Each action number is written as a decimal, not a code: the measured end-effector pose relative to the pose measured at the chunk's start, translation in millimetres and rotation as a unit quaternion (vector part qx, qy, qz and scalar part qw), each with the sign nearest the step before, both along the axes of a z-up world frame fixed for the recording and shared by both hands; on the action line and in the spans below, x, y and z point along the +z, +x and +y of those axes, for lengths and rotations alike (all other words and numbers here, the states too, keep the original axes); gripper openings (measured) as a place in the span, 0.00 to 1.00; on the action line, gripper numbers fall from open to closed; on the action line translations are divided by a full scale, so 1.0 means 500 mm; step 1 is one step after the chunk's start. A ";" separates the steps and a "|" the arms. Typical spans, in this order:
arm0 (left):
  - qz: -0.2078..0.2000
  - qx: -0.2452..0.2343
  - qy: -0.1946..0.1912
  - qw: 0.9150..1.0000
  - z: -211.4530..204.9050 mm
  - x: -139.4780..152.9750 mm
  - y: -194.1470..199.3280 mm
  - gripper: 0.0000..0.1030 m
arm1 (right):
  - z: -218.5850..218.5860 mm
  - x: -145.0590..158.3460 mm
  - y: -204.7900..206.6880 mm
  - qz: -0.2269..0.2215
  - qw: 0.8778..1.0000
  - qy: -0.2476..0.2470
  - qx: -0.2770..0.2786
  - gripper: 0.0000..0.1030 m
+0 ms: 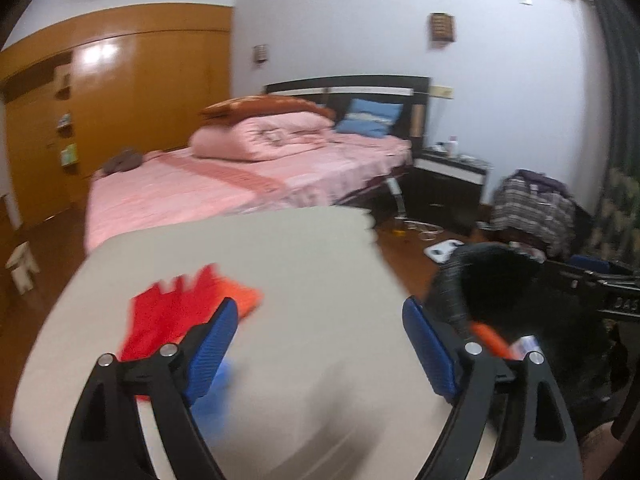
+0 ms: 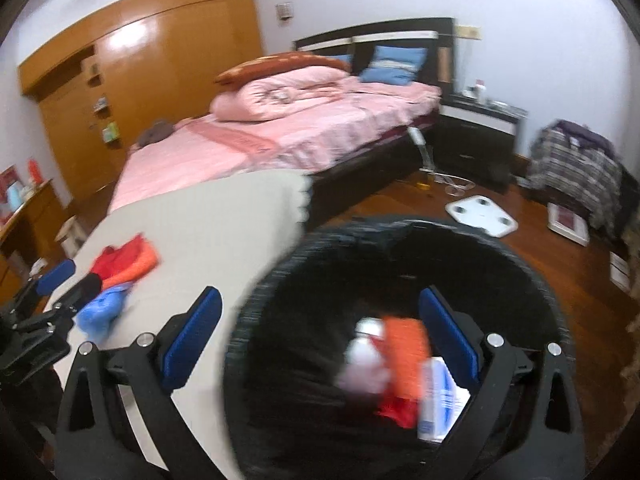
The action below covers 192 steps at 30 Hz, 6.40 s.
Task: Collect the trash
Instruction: 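Return the left tool to the pile and grasp the red glove, then lift the red glove off the pile with the left tool, then grasp the blue plastic bag with the right tool while the left tool holds the glove, then carry the red glove and blue bag over the bin and open both tools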
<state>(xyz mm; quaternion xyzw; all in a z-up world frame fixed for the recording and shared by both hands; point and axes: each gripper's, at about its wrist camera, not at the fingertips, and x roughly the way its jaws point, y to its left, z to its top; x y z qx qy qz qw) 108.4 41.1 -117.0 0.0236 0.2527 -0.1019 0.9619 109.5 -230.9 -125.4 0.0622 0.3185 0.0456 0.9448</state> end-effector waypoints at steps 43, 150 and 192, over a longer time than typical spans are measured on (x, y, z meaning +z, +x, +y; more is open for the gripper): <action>0.092 0.081 -0.024 0.992 0.243 -0.128 0.130 0.08 | 0.316 -0.073 0.145 0.027 0.992 -0.029 0.119 0.93; 0.058 0.175 -0.056 0.981 0.372 -0.072 -0.016 0.05 | 0.495 -0.098 0.140 0.093 0.966 -0.001 0.241 0.50; -0.007 -0.055 -0.072 0.996 -0.041 0.092 0.002 0.05 | 0.053 0.054 0.028 0.001 0.998 0.011 0.057 0.50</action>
